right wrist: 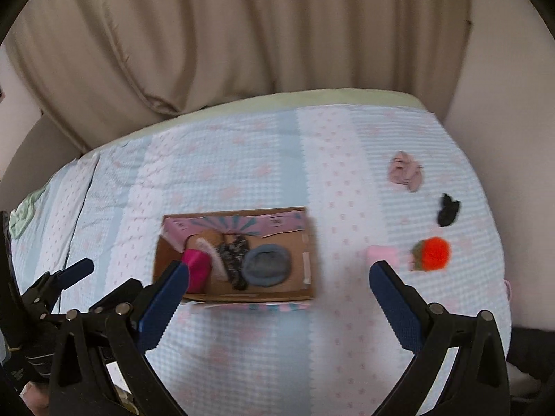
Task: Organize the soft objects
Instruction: 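Lift both tools out of the box toward the pink roll and pompom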
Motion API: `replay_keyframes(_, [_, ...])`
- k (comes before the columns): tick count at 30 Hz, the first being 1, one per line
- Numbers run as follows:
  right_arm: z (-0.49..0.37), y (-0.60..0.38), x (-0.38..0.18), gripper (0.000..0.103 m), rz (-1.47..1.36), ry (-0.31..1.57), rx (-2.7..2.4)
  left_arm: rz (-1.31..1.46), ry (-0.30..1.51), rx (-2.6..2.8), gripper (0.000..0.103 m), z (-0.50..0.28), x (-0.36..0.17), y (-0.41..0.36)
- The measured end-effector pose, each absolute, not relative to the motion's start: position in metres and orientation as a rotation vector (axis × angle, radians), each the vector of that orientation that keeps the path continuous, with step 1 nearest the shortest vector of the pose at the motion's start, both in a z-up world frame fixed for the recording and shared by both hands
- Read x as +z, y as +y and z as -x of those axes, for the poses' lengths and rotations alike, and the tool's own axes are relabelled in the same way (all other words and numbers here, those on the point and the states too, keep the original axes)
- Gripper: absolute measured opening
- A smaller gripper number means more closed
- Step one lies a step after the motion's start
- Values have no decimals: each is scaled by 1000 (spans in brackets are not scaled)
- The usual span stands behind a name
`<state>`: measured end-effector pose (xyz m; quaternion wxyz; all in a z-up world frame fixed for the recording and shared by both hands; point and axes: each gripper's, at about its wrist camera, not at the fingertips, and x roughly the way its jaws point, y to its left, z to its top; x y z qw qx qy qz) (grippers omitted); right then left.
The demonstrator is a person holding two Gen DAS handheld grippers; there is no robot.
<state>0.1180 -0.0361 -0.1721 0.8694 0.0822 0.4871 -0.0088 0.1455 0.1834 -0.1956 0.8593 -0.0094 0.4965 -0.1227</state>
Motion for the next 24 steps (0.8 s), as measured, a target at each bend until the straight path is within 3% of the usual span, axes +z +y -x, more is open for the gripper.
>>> replay_keyframes(15, [-74, -200, -165, 103, -169, 949, -78, 69, 988, -217, 103, -110, -178, 50])
replay_keyframes(24, [-77, -292, -190, 103, -153, 938, -62, 86, 982, -199, 103, -105, -205, -57])
